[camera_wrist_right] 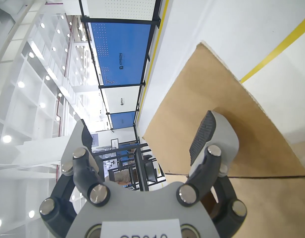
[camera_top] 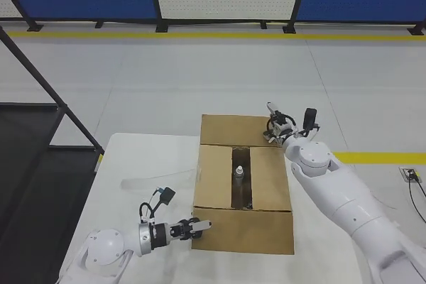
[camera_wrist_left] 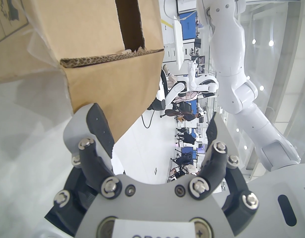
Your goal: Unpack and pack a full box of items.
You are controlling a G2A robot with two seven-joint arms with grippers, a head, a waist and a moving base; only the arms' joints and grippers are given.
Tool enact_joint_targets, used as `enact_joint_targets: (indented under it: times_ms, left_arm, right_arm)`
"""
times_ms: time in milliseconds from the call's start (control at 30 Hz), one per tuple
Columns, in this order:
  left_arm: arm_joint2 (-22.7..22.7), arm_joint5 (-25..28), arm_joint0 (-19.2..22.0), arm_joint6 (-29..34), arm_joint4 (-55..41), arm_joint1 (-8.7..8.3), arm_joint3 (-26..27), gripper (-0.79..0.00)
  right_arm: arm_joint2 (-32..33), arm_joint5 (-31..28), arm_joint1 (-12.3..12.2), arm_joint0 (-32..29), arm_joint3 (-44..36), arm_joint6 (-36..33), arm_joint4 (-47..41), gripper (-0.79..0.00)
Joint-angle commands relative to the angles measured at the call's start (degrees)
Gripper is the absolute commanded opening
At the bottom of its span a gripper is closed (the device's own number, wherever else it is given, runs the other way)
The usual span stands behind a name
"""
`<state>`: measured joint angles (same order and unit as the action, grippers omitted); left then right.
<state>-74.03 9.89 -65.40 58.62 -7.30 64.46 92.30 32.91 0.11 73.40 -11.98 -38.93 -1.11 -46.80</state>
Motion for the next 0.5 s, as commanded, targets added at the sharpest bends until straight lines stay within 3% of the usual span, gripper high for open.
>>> enact_joint_targets:
  times_ms: [0,200,467]
  left_arm:
    - [0.12,0.07,-0.11,-0.16,-0.02,-0.06,0.04,0.0]
    - [1.13,-0.1,0.3,-0.38,0.2,-0.13,-0.31,0.0]
    - [2.42,-0.12,1.26,-0.06,-0.23,-0.18,-1.41,0.0]
  right_arm:
    - [-1.04,-0.18,1.8,0.91,3.36,0.8,0.89,0.0]
    - [-2.11,-0.1,5.72,2.91,10.57,-0.42,1.75,0.0]
    - [-1.99,-0.05,8.82,4.54,17.35,-0.85,4.21,0.0]
